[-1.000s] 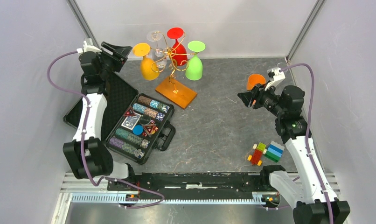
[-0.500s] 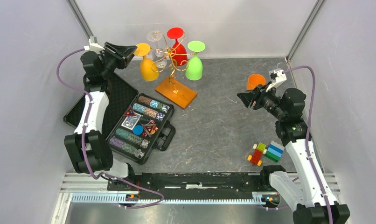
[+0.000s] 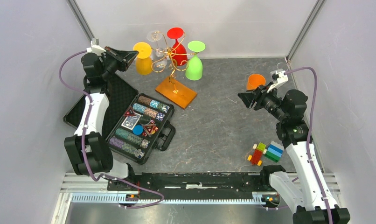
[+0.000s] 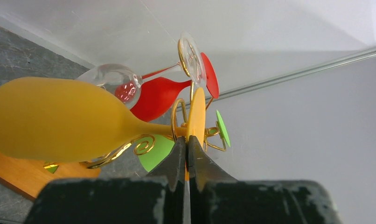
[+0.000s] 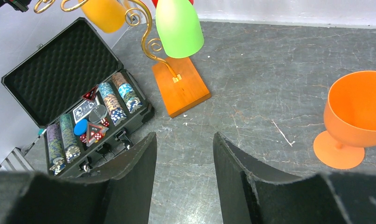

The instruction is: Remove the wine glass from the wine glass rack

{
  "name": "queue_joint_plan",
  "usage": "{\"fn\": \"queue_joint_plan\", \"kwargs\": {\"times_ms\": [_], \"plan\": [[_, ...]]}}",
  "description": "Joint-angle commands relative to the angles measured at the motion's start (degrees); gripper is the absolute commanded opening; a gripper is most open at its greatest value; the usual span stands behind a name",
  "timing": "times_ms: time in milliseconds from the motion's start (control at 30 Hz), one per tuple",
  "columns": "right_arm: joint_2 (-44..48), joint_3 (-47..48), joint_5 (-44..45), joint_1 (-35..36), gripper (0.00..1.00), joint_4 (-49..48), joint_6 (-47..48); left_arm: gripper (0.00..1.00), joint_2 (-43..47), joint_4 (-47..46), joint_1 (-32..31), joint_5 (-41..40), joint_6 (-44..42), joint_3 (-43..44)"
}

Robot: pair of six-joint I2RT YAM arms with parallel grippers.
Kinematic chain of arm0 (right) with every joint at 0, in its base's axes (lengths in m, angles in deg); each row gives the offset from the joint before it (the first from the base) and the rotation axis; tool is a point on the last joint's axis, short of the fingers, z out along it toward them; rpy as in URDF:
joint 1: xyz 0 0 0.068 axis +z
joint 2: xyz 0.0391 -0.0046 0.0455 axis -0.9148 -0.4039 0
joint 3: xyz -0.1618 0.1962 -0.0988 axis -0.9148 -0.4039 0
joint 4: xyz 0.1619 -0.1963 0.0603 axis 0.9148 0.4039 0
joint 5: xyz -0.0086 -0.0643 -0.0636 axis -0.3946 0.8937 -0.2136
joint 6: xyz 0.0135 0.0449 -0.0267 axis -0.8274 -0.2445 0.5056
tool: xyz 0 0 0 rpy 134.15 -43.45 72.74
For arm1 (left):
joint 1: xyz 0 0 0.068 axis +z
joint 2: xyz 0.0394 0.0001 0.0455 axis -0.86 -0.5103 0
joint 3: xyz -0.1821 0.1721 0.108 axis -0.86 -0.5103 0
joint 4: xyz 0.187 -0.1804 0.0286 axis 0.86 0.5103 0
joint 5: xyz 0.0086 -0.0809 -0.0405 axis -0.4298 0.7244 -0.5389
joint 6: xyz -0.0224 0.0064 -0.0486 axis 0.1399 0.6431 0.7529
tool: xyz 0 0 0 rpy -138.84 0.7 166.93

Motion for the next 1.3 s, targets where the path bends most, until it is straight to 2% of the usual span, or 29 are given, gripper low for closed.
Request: {"fn": "queue_joint_plan", "kwargs": {"times_ms": [0, 233, 467, 867, 1267], "plan": [[0.78, 0.57, -0.08, -0.21, 0.53, -1.47, 0.50, 0.02, 3.68, 2.00, 0.39, 0.52, -0.92, 1.67], [0.94, 0.57, -0.08, -0.21, 0.53, -1.47, 0.16, 0.02, 5.03, 2.27, 0.44, -2.95, 0.60, 3.49], [1.26, 0.57, 0.09, -0.23, 0.53, -1.49, 0.23, 0.02, 3.77, -2.10, 0.39, -5.67, 2.76, 3.57], [1.71, 0.48, 0.17, -0.21, 0.54, -1.47, -0.03, 0.02, -2.54, -5.68, -1.84, 1.73, 5.29, 6.38], [2.39, 0.24, -0.67, -0.27, 0.57, -1.47, 0.37, 0.02, -1.23, -5.69, -3.48, 3.96, 6.00, 5.82]]}}
